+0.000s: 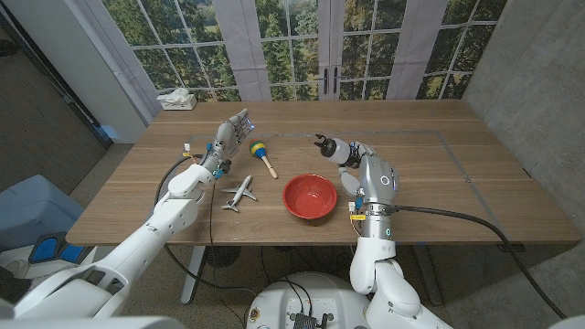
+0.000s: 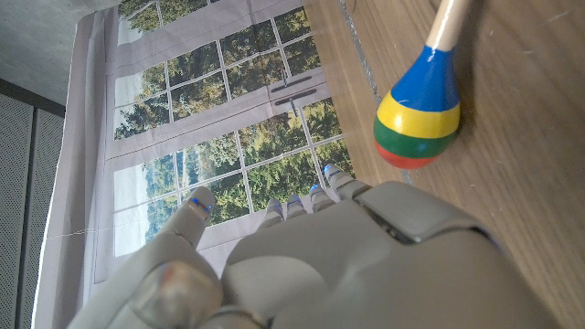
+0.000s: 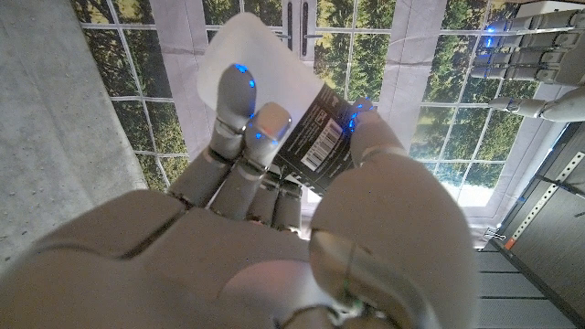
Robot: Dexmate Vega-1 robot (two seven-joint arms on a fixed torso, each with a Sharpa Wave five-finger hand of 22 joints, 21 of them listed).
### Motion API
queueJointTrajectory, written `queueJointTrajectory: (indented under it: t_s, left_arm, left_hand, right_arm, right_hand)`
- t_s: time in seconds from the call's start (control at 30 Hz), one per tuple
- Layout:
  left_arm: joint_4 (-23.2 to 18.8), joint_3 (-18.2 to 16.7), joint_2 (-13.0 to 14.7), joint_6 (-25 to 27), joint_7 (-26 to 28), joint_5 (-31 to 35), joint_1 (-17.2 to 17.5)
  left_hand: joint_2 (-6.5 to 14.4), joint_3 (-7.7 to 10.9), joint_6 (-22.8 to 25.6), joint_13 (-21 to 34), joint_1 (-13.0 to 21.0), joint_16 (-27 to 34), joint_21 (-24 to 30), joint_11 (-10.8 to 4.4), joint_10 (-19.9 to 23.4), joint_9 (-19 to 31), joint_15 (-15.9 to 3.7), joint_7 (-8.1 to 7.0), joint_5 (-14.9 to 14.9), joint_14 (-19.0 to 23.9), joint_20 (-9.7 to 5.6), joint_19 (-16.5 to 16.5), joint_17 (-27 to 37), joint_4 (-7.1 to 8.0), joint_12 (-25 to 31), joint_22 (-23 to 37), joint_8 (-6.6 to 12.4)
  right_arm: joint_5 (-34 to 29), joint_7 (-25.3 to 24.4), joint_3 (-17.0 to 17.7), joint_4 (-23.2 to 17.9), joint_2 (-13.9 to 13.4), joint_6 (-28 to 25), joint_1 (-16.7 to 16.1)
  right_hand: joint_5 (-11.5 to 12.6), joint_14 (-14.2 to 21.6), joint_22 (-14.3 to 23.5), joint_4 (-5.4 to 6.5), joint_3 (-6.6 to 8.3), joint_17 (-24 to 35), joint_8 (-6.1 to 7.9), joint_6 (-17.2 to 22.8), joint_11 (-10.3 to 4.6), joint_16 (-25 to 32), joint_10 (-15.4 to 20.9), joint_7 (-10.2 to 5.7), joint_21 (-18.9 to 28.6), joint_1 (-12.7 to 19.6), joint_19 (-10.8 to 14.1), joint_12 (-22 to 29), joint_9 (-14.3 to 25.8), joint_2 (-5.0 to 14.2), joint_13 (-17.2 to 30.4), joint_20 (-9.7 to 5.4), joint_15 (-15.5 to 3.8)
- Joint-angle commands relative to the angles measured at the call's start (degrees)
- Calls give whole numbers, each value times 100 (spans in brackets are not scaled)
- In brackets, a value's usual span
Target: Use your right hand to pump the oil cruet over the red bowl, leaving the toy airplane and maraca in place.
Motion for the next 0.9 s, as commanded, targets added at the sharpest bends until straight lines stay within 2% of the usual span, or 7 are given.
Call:
queueJointTrajectory:
  t_s: [0.03, 0.57, 0.9]
  left_arm:
    - [12, 17, 2, 30, -23, 9, -31]
    - [45, 32, -6, 27, -98, -5, -60]
    - [-32, 27, 31, 59, -71, 0, -23]
  left_hand:
    - [306, 5, 12, 14, -30, 15, 15, -41, -337, 10, -342, -31, 38, -521, -137, 38, 7, -4, 8, 24, 9]
    - [304, 2, 16, 14, -33, 16, 15, -39, -335, 10, -342, -31, 38, -520, -139, 39, 8, -2, 8, 25, 9]
    - [303, -1, 21, 14, -35, 17, 16, -38, -330, 10, -342, -31, 38, -518, -136, 42, 8, -1, 10, 25, 10]
  right_arm:
    - [-655, 55, -83, 235, -197, -184, 147]
    - [-1514, 545, -128, 303, -400, -623, 205]
    - [-1932, 962, -55, 222, -645, -622, 208]
  right_hand:
    - [22, -47, 4, 129, 164, 15, 19, 367, -388, -12, 408, -414, 8, 381, -42, -23, 24, 530, 24, -378, 7]
    - [36, -89, -15, 106, 198, 13, 25, 379, -485, -31, 428, -521, 9, 418, -105, -76, 27, 525, 39, -380, 5]
    - [41, -141, -43, 97, 217, -2, 17, 360, -552, -63, 435, -596, -4, 441, -166, -110, 28, 512, 49, -378, 6]
